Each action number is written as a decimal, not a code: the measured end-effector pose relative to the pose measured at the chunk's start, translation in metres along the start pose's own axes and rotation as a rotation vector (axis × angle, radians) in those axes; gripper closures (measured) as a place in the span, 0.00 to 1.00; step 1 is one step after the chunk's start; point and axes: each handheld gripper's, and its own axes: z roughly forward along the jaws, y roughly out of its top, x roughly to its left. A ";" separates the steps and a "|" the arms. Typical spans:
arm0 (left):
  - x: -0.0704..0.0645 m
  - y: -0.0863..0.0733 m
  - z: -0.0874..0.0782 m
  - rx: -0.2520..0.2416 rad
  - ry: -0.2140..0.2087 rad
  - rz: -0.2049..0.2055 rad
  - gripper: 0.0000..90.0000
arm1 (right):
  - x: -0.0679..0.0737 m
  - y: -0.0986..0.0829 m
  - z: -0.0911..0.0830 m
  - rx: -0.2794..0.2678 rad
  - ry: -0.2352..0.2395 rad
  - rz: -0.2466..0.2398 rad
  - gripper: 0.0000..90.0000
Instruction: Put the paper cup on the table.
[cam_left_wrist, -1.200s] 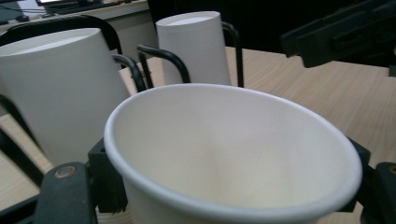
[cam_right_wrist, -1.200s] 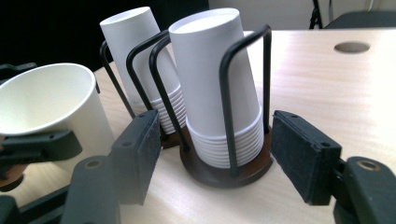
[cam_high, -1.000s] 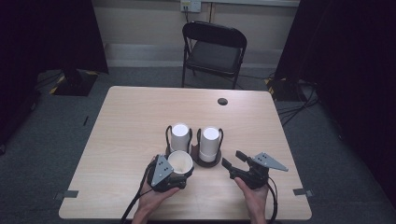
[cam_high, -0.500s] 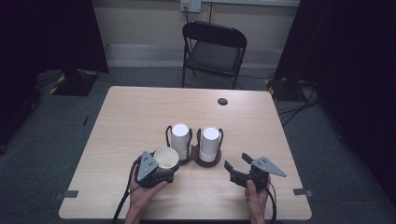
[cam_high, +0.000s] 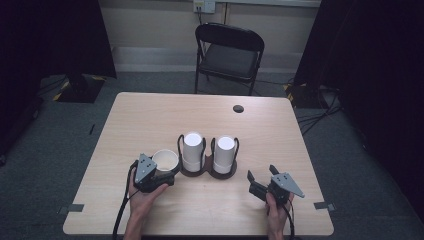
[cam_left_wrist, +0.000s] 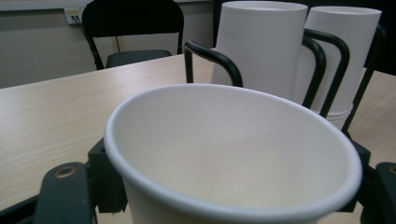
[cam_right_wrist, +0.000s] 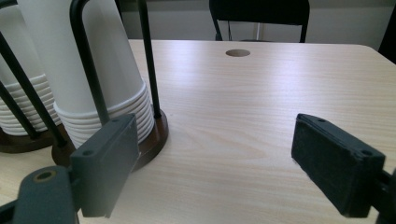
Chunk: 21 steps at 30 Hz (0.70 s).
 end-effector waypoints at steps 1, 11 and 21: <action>0.001 0.000 0.000 0.000 0.005 -0.005 0.24 | 0.000 -0.001 0.000 -0.004 -0.003 -0.002 0.16; 0.016 0.008 0.001 -0.029 0.069 -0.036 0.24 | 0.000 -0.003 -0.004 -0.039 0.001 -0.012 0.16; 0.036 0.022 0.010 -0.053 0.108 -0.058 0.24 | 0.000 -0.004 -0.006 -0.064 -0.040 0.007 0.15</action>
